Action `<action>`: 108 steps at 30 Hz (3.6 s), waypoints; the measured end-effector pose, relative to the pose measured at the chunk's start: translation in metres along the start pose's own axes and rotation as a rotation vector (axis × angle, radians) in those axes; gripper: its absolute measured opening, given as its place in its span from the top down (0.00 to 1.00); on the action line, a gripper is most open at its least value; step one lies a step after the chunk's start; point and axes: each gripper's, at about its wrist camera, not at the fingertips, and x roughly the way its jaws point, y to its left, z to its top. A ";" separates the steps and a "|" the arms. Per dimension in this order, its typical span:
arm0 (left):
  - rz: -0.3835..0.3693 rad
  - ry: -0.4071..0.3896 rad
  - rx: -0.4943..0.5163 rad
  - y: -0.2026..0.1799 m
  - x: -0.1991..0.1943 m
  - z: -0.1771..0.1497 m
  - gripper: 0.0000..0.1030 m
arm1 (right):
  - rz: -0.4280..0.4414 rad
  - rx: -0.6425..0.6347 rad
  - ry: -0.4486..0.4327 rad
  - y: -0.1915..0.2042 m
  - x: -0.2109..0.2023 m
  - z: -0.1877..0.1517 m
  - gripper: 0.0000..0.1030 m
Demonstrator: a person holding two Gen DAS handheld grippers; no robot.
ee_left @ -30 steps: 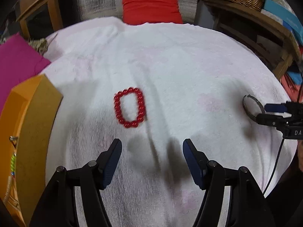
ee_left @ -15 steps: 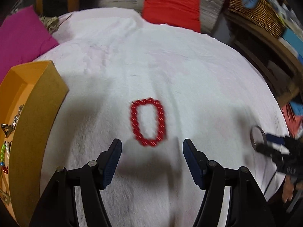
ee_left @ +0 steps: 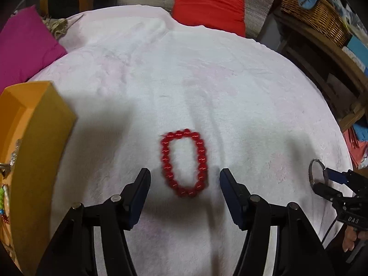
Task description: Organize jewelry
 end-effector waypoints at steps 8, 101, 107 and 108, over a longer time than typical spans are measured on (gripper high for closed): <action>0.052 0.004 0.040 0.004 0.000 -0.007 0.38 | -0.006 0.010 0.013 0.004 0.003 0.005 0.39; 0.370 0.018 -0.109 0.201 -0.097 -0.100 0.81 | 0.296 -0.336 0.192 0.431 0.147 0.181 0.39; 0.394 0.037 -0.121 0.205 -0.095 -0.100 0.79 | 0.250 -0.353 0.209 0.437 0.153 0.183 0.37; 0.398 0.037 -0.119 0.203 -0.096 -0.100 0.73 | 0.247 -0.357 0.213 0.438 0.153 0.184 0.37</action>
